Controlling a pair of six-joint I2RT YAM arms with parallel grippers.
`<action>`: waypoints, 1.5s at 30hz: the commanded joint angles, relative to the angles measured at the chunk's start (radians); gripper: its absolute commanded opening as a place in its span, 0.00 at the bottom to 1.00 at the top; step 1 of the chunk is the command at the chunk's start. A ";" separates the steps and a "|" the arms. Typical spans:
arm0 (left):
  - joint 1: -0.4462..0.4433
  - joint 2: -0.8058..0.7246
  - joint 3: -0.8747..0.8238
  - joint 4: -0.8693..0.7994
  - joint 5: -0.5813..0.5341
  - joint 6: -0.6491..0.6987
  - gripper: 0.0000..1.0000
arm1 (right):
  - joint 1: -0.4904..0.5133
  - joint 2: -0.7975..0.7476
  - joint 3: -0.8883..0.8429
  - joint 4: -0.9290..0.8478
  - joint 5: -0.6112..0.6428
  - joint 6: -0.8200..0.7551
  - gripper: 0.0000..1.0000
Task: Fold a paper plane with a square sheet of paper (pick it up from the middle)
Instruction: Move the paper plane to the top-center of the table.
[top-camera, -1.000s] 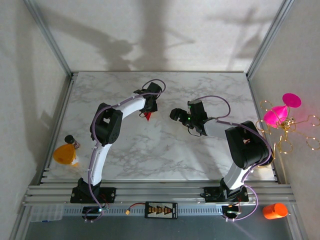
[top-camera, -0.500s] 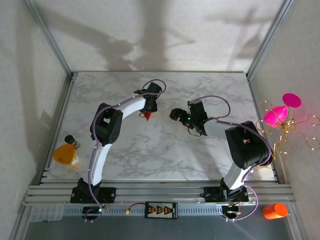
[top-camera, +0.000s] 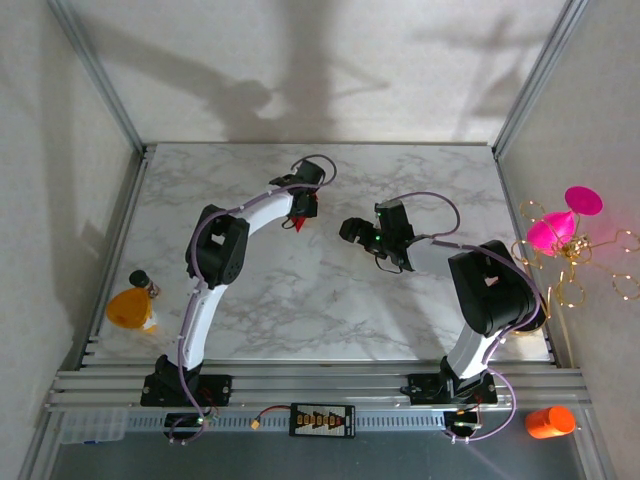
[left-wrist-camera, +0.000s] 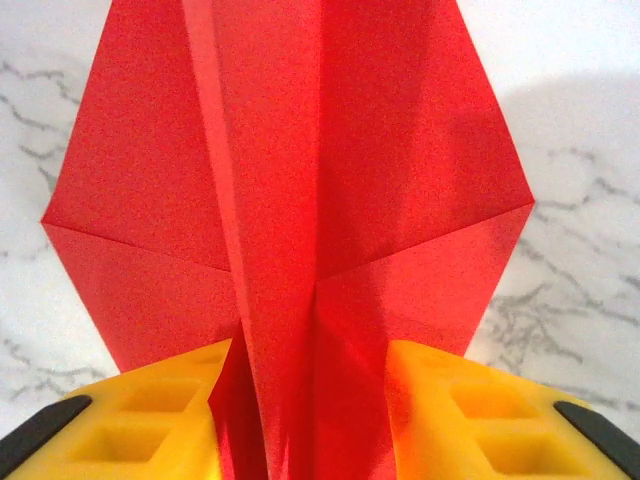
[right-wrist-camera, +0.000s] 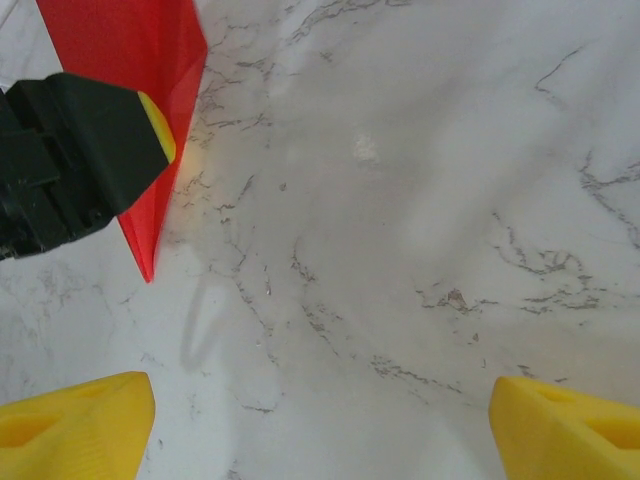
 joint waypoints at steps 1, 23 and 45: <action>0.013 0.044 0.022 -0.024 0.013 0.010 0.40 | -0.008 0.009 0.031 0.008 -0.011 0.015 0.87; 0.015 -0.319 0.002 -0.035 -0.111 -0.173 0.59 | -0.018 -0.031 0.097 -0.061 0.083 -0.044 0.92; 0.218 -1.120 -1.137 0.763 -0.571 -0.127 1.00 | -0.024 -0.266 -0.020 0.152 0.845 -0.521 0.99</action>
